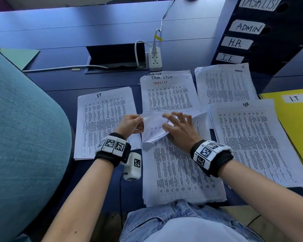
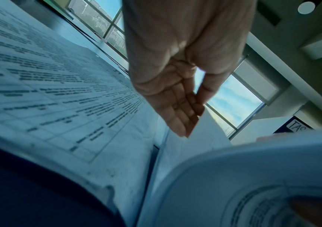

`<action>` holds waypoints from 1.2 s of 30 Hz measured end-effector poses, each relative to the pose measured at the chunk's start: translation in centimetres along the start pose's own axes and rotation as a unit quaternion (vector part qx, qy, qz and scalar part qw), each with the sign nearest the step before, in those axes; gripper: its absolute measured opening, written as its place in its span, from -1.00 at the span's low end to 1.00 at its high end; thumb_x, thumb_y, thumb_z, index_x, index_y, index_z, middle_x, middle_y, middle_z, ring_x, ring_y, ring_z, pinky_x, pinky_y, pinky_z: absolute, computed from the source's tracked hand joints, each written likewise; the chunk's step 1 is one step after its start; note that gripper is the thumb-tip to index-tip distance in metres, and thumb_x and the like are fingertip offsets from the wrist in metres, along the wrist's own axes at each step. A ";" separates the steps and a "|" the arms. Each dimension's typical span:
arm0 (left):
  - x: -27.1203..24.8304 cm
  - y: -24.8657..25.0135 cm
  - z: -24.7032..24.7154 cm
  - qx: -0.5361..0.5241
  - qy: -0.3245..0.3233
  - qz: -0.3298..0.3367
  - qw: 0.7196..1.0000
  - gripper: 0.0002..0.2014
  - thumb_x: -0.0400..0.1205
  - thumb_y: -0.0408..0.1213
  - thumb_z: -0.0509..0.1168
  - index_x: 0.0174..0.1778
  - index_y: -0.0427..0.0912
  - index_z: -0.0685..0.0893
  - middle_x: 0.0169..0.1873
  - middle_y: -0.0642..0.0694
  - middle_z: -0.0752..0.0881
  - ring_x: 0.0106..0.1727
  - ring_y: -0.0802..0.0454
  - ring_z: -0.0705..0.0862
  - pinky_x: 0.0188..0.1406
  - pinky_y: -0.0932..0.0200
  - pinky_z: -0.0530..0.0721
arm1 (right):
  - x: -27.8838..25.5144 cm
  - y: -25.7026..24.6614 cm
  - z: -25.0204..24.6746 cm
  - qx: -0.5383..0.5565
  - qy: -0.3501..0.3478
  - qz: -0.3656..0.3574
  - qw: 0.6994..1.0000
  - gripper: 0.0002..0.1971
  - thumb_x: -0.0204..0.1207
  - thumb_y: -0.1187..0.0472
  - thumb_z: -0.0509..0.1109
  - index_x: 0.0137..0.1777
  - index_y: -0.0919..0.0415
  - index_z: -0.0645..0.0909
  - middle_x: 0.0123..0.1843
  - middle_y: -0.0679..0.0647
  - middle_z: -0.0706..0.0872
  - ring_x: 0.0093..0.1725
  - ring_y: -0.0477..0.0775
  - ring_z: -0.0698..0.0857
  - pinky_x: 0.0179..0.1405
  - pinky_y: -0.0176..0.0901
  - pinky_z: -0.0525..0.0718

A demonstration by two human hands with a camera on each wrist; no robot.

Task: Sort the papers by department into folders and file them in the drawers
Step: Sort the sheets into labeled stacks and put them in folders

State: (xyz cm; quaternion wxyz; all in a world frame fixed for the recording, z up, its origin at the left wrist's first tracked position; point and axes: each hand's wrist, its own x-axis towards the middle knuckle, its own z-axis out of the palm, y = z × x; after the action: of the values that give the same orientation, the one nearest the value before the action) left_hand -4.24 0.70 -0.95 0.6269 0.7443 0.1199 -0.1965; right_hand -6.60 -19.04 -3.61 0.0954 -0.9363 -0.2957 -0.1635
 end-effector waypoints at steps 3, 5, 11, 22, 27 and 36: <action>0.5 -0.3 0.3 0.006 0.056 0.005 0.998 -0.74 0.69 -0.41 0.12 -0.31 -0.23 0.58 -0.31 -0.17 0.66 -0.32 0.02 0.67 -0.34 0.27 0.72 | -0.7 -1.0 -0.7 -0.011 0.041 -0.004 0.999 -0.68 0.01 0.26 0.68 -0.21 0.12 0.72 -0.14 0.04 0.82 -0.01 0.13 0.76 0.23 0.04 0.21; 0.6 -0.5 0.5 0.007 0.065 0.011 0.998 -0.77 0.67 -0.41 0.17 -0.31 -0.19 0.55 -0.30 -0.13 0.66 -0.27 0.01 0.66 -0.25 0.21 0.71 | -1.3 -1.9 -1.1 -0.002 0.051 -0.004 0.999 -0.64 0.01 0.26 0.70 -0.16 0.14 0.72 -0.36 -0.02 0.79 -0.30 0.04 0.79 0.28 0.05 0.20; 0.2 -0.8 0.9 0.006 -0.040 0.033 0.999 -0.88 0.59 -0.49 0.27 -0.12 -0.18 0.62 -0.29 0.01 0.71 -0.31 0.16 0.66 -0.29 0.29 0.65 | -2.0 -2.7 -1.1 -0.044 0.021 0.011 0.999 -0.59 -0.08 0.26 0.67 -0.18 0.10 0.72 -0.26 0.01 0.74 -0.21 0.04 0.70 0.05 -0.02 0.27; -0.2 -0.5 1.0 0.066 -0.151 0.029 0.986 0.01 -0.08 0.73 0.01 -0.25 -0.16 0.72 -0.33 0.01 0.80 -0.25 0.11 0.76 0.00 0.21 0.66 | -1.3 -1.4 -1.5 0.043 0.058 0.057 0.996 -0.50 0.15 0.37 0.61 -0.02 0.15 0.40 -0.38 0.00 0.72 -0.41 0.03 0.71 0.09 -0.05 0.25; -0.1 -0.7 1.7 0.154 -0.063 0.065 0.984 -0.54 0.68 -0.01 0.09 0.29 -0.31 0.56 0.26 -0.27 0.60 0.34 -0.19 0.55 0.29 0.09 0.49 | -1.7 -2.3 -1.9 -0.010 -0.028 0.015 0.999 -0.78 0.01 0.30 0.66 -0.38 0.10 0.69 -0.44 -0.01 0.70 -0.48 -0.02 0.66 -0.02 -0.08 0.33; 1.9 -1.5 2.4 0.405 0.030 0.084 0.910 -0.44 0.62 -0.14 0.27 0.54 -0.06 0.30 0.43 -0.15 0.32 0.46 -0.08 0.26 0.47 -0.12 0.33 | -1.8 -3.1 -2.3 0.078 -0.230 0.052 0.969 -0.61 0.36 0.49 0.29 0.20 0.27 0.55 0.03 0.20 0.70 0.00 0.18 0.65 0.10 0.03 0.58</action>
State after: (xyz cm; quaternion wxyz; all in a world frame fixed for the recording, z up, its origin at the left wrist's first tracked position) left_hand -3.52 -1.55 -3.44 0.2824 0.9470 -0.0146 -0.1523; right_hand -10.37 -18.08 -1.84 0.1057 -0.9526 -0.2721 0.0854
